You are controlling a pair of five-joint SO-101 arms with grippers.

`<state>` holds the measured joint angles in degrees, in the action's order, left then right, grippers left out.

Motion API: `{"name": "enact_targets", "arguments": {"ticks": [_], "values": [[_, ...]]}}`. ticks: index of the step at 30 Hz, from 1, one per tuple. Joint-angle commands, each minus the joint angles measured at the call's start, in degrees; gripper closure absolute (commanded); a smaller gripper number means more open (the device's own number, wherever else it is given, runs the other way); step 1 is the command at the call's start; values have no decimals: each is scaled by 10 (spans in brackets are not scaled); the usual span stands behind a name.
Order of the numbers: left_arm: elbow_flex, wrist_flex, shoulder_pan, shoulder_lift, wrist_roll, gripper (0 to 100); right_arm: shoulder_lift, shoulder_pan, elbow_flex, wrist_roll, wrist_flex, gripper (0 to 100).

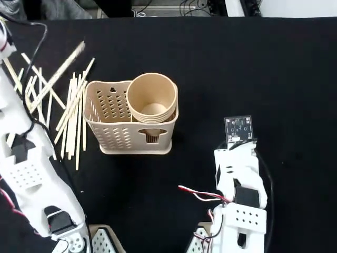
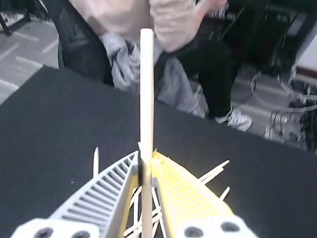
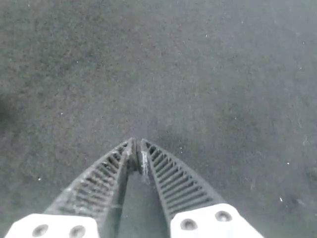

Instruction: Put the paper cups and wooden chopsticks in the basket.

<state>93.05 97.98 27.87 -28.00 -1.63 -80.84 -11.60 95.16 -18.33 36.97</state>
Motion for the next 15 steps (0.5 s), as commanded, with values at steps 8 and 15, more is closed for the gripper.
{"name": "enact_targets", "arguments": {"ticks": [8, 15], "values": [[23, -9, -2, 104, -84, 971, -8, -4, -4, 4, -11, 986], [22, 29, -45, 164, -119, 971, -8, -4, -4, 4, -11, 986]]}}
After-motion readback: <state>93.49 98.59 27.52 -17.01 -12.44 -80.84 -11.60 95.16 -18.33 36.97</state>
